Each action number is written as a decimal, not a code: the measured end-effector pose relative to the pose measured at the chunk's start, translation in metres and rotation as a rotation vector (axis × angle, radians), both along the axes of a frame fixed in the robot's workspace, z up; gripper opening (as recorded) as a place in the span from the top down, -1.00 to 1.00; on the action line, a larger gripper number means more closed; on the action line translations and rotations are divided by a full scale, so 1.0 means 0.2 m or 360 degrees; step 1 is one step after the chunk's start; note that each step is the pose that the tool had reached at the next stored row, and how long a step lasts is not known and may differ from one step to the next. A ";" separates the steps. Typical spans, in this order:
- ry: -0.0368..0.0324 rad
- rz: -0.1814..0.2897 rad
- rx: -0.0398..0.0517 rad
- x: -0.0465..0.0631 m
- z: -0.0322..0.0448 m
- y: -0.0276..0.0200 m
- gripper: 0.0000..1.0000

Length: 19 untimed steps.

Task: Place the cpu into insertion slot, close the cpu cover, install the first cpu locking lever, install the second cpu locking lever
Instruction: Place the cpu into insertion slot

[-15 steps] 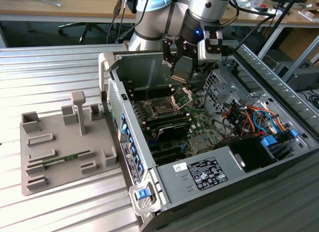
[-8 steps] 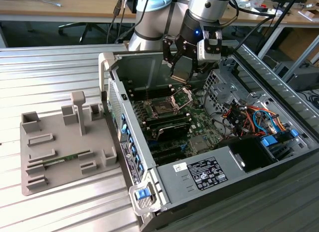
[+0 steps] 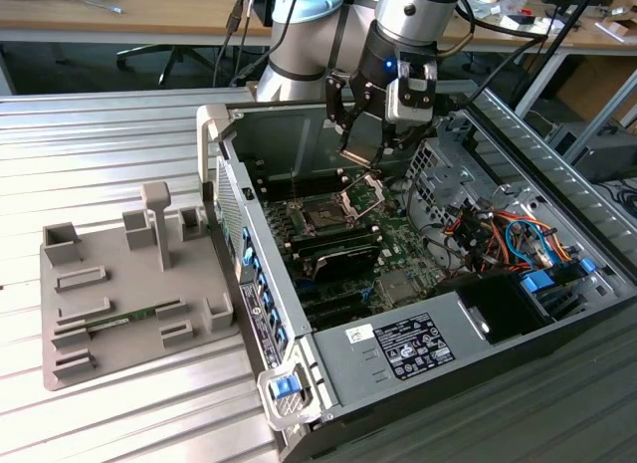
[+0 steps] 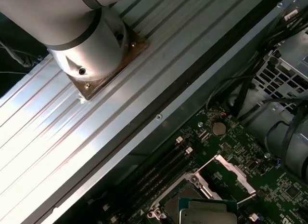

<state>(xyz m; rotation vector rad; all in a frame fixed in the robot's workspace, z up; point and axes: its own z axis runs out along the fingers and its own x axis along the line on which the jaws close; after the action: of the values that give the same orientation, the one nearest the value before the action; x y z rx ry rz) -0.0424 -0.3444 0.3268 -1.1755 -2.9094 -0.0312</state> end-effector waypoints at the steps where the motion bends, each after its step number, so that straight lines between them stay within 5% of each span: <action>1: 0.0000 -0.0008 0.0000 0.00 0.000 0.000 -0.08; 19: 0.0000 -0.0174 -0.0002 0.00 -0.007 0.000 -0.08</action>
<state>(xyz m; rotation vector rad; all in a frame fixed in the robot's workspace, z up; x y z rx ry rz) -0.0424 -0.3444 0.3255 -1.3336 -2.8423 -0.0293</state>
